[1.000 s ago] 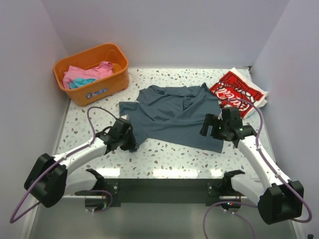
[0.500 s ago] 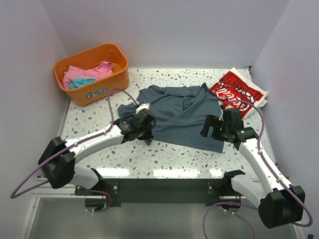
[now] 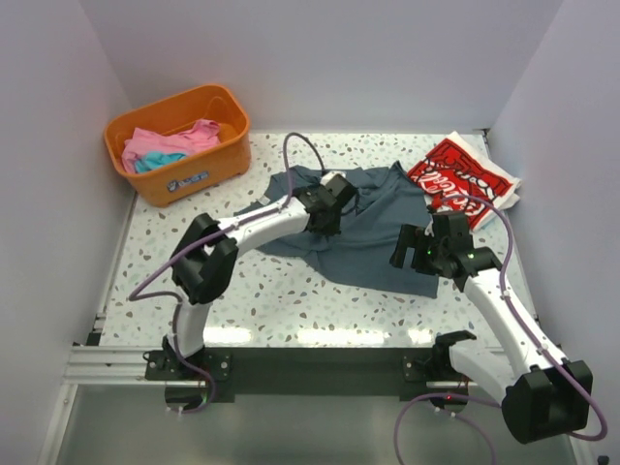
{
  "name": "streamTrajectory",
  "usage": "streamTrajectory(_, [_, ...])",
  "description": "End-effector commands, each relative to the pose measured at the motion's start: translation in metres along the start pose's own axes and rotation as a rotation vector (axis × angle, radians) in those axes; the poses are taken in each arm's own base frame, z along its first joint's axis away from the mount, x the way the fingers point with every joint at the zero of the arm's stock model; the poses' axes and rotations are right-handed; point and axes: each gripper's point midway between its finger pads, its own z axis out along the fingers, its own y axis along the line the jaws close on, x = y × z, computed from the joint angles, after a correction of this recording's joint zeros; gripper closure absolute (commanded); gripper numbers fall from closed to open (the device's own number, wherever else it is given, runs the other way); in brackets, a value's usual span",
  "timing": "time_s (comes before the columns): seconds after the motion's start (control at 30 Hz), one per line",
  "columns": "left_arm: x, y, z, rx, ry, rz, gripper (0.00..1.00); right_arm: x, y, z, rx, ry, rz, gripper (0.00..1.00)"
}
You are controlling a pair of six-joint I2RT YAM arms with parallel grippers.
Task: Fold and stack the t-shirts
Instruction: Flatten the tshirt out
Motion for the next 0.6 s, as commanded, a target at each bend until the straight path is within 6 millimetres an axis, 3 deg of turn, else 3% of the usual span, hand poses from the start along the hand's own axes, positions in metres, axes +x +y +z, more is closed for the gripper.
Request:
streamTrajectory(0.0, [-0.065, 0.012, -0.005, 0.076, -0.085, -0.042, 1.00, 0.003, -0.003, -0.001, 0.006, 0.013, -0.010, 0.01])
streamTrajectory(0.07, [-0.068, 0.024, -0.015, 0.038, -0.102, -0.025, 1.00, 0.004, -0.008, 0.000, 0.037, 0.015, -0.008, 0.01])
streamTrajectory(0.13, [-0.047, 0.039, -0.020, 0.014, -0.077, -0.011, 1.00, 0.004, -0.018, 0.000, 0.107, 0.012, 0.033, 0.01])
streamTrajectory(0.17, [-0.053, 0.039, -0.044, 0.057, -0.124, -0.025, 1.00, 0.003, -0.022, 0.000, 0.134, 0.004, 0.058, 0.01])
streamTrajectory(0.2, [-0.023, 0.052, -0.041, 0.043, -0.078, -0.011, 1.00, 0.003, -0.026, 0.001, 0.156, -0.007, 0.085, 0.01])
streamTrajectory(0.23, [-0.014, 0.057, -0.050, 0.060, -0.083, -0.012, 1.00, 0.001, -0.032, 0.000, 0.198, -0.032, 0.126, 0.01])
streamTrajectory(0.27, [-0.020, 0.058, -0.080, 0.121, -0.145, -0.031, 1.00, 0.000, -0.035, -0.001, 0.216, -0.043, 0.145, 0.01])
streamTrajectory(0.3, [0.012, 0.071, -0.079, 0.108, -0.098, -0.012, 1.00, -0.002, -0.040, -0.002, 0.245, -0.062, 0.180, 0.01])
streamTrajectory(0.33, [0.020, 0.076, -0.088, 0.118, -0.105, -0.012, 1.00, -0.001, -0.051, -0.005, 0.305, -0.072, 0.191, 0.01])
streamTrajectory(0.37, [0.024, 0.082, -0.113, 0.151, -0.134, -0.021, 1.00, 0.000, -0.057, -0.008, 0.339, -0.087, 0.208, 0.01])
streamTrajectory(0.4, [0.047, 0.092, -0.113, 0.143, -0.096, -0.011, 1.00, 0.000, -0.062, -0.010, 0.366, -0.099, 0.241, 0.01])
streamTrajectory(0.43, [0.050, 0.096, -0.132, 0.166, -0.122, -0.036, 1.00, 0.007, -0.071, -0.012, 0.412, -0.094, 0.252, 0.01])
streamTrajectory(0.5, [0.085, 0.109, -0.135, 0.159, -0.055, -0.026, 1.00, 0.014, -0.076, -0.012, 0.431, -0.093, 0.288, 0.01])
streamTrajectory(0.57, [0.106, 0.120, -0.147, 0.160, -0.013, -0.035, 1.00, 0.026, -0.083, -0.009, 0.461, -0.068, 0.306, 0.01])
